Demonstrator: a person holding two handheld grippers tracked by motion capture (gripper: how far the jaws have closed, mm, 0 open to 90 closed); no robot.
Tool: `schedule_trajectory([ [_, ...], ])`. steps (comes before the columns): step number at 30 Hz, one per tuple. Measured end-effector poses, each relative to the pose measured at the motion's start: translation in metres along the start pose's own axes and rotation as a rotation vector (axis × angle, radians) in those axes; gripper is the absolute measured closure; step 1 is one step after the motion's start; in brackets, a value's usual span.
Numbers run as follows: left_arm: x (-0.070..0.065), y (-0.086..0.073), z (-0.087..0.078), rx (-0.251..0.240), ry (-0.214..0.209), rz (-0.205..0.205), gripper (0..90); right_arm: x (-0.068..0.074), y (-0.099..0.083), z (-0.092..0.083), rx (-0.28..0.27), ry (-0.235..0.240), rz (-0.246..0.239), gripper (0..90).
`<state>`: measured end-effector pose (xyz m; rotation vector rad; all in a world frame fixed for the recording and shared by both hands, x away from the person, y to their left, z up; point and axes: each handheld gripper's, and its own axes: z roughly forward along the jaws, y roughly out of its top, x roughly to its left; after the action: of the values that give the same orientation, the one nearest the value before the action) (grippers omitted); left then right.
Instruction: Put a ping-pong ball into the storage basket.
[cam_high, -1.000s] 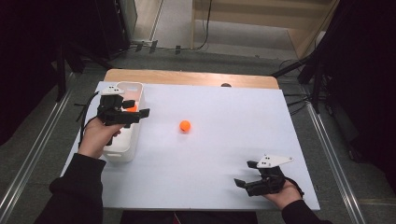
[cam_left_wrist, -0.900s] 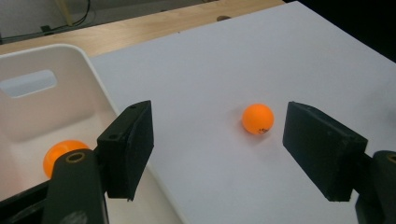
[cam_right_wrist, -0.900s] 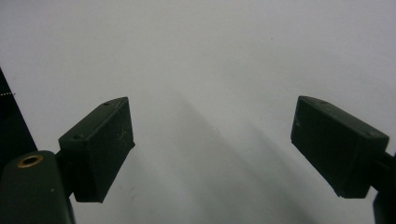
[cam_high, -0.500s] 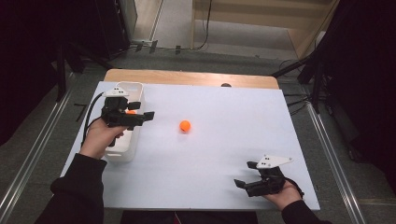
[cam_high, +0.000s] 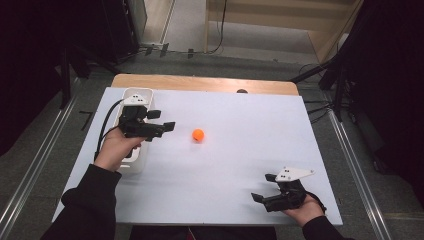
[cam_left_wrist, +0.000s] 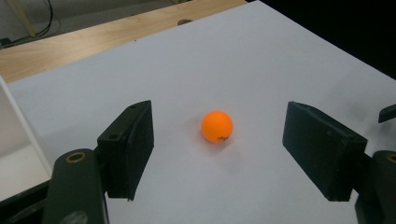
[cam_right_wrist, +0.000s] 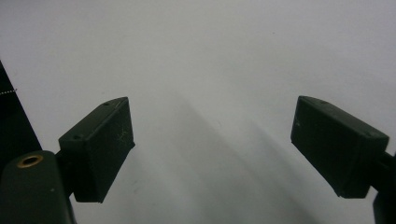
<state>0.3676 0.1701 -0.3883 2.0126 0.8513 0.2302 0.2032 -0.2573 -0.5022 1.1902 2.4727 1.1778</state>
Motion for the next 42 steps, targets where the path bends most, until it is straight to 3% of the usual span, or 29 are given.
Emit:
schedule_trajectory([
  [18, -0.021, 0.0, 0.021, 0.009, 0.01, 0.022, 25.1, -0.001, -0.004, -0.002, 0.003, -0.01, 0.01, 11.7],
  [23, -0.022, -0.002, 0.025, 0.005, 0.016, 0.009, 25.1, -0.001, -0.004, -0.003, 0.005, -0.01, 0.02, 11.7],
  [31, -0.026, -0.005, 0.033, -0.01, 0.061, 0.002, 25.0, -0.002, -0.005, -0.003, 0.005, -0.025, 0.019, 11.7],
  [34, -0.027, -0.008, 0.034, -0.037, 0.071, -0.031, 25.0, -0.002, -0.006, -0.004, 0.008, -0.026, 0.025, 11.7],
  [41, -0.029, -0.013, 0.041, -0.038, 0.093, -0.038, 25.0, -0.002, -0.005, -0.004, 0.002, -0.024, 0.021, 11.7],
  [42, -0.032, -0.014, 0.044, -0.035, 0.102, -0.023, 24.9, -0.002, -0.005, -0.004, 0.001, -0.026, 0.021, 11.7],
])
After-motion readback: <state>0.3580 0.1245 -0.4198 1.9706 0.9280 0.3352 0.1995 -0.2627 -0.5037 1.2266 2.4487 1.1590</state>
